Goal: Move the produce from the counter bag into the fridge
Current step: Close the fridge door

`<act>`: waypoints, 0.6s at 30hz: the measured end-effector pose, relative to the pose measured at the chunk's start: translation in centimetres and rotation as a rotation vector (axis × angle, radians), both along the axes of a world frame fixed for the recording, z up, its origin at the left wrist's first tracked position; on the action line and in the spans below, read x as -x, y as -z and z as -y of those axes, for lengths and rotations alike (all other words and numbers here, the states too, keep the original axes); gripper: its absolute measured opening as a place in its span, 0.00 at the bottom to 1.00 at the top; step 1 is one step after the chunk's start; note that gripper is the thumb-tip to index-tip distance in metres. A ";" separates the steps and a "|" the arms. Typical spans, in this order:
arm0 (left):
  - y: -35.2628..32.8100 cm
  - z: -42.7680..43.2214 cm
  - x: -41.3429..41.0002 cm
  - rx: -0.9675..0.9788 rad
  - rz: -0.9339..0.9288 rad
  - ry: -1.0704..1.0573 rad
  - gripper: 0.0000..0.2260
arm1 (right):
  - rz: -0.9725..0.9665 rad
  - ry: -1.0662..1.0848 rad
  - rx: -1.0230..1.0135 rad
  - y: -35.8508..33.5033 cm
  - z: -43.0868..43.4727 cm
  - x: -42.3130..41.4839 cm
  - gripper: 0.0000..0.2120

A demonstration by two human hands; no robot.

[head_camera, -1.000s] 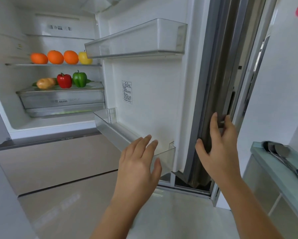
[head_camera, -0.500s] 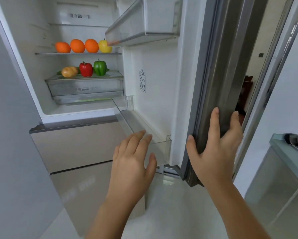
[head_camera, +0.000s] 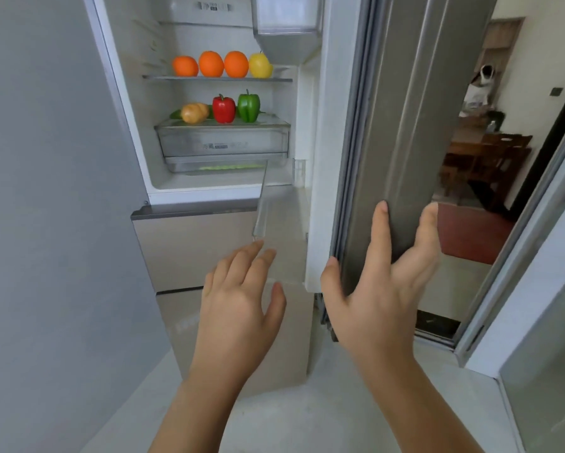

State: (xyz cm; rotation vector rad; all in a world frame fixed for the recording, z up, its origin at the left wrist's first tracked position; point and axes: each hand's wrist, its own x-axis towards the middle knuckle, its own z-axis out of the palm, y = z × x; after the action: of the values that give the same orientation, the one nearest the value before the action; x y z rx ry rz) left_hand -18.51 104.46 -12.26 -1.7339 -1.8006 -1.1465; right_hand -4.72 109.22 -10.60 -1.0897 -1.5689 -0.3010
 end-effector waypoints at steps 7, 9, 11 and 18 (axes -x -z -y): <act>0.8 3.6 6.5 0.016 0.013 -0.087 0.18 | 0.059 -0.161 0.011 0.4 2.0 6.5 0.29; 1.3 4.8 8.6 0.022 0.015 -0.120 0.18 | 0.078 -0.202 0.009 0.5 2.3 8.3 0.28; 1.7 5.8 10.6 0.030 0.023 -0.158 0.18 | 0.101 -0.241 0.021 0.5 2.4 10.0 0.28; 2.7 8.0 15.2 0.043 0.045 -0.251 0.19 | 0.205 -0.304 0.048 0.1 1.6 15.7 0.28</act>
State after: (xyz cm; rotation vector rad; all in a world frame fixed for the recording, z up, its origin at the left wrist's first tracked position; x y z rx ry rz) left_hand -33.66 96.46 -14.95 -1.4626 -2.0160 -1.0570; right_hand -20.43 107.60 -10.70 -0.8606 -1.9051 -0.1729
